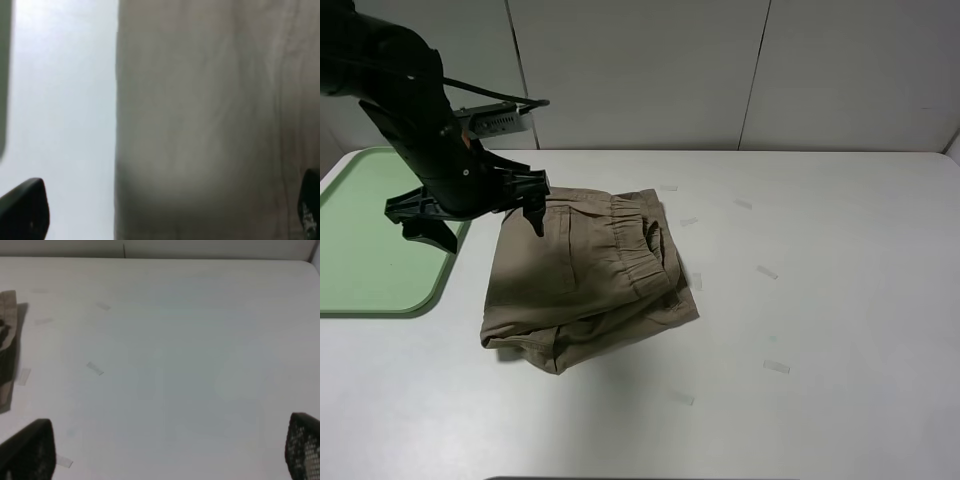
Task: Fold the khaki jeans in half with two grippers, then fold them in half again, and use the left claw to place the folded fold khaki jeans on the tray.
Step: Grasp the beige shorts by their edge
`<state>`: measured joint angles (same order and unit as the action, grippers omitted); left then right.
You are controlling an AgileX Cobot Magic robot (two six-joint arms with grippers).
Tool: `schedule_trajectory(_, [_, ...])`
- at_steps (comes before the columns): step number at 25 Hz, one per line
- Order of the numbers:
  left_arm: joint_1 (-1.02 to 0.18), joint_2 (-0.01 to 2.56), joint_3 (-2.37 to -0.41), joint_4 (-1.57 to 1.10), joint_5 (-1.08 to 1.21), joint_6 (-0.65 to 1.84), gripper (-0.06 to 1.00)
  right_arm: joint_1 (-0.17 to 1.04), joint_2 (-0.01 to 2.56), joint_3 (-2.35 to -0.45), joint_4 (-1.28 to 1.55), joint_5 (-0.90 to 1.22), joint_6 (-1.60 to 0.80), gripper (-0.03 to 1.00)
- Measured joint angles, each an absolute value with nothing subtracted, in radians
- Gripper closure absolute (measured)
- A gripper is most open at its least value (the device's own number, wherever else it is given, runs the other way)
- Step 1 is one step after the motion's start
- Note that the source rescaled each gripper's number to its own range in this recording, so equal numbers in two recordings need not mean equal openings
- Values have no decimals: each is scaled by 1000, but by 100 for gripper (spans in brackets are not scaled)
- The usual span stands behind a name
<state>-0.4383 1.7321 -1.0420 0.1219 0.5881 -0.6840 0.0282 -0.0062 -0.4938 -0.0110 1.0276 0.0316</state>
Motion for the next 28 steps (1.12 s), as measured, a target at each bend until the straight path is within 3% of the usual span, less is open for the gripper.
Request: schedule_trajectory(28, [-429,2011,-1025,82,264,-679,-6,28,-6,-494,-10,1028,32,-3])
